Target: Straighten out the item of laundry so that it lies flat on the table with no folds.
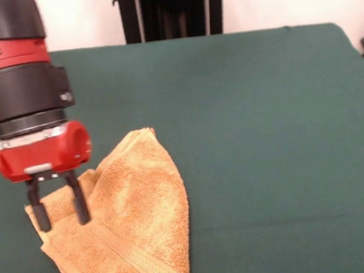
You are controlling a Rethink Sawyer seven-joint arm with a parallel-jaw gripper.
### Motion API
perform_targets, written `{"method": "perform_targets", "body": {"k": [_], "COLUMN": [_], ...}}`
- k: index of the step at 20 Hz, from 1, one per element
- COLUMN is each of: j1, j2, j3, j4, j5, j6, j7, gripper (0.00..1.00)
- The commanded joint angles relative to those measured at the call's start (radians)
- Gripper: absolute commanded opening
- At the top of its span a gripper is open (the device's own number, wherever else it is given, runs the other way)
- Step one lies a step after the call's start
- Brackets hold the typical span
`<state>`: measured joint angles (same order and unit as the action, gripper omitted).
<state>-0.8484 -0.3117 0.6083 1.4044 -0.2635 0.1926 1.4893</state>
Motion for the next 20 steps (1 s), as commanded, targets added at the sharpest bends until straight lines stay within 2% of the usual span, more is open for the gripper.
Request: {"method": "perform_targets", "body": {"k": [1,11,16,20], "j1": [0.116,0.076,0.09,0.113], "j2": [-0.049,-0.078,-0.088,-0.092], "j3": [-0.129,-0.115,-0.142,-0.18], "j4": [0.156,0.227,0.227,0.21], "j5": [0.068,0.092,0.047,0.09], "j6": [0.056,0.085,0.013,0.163], "j7": [0.271,0.199,0.184,0.167], "gripper": [1.0,1.0,1.0,1.0]}}
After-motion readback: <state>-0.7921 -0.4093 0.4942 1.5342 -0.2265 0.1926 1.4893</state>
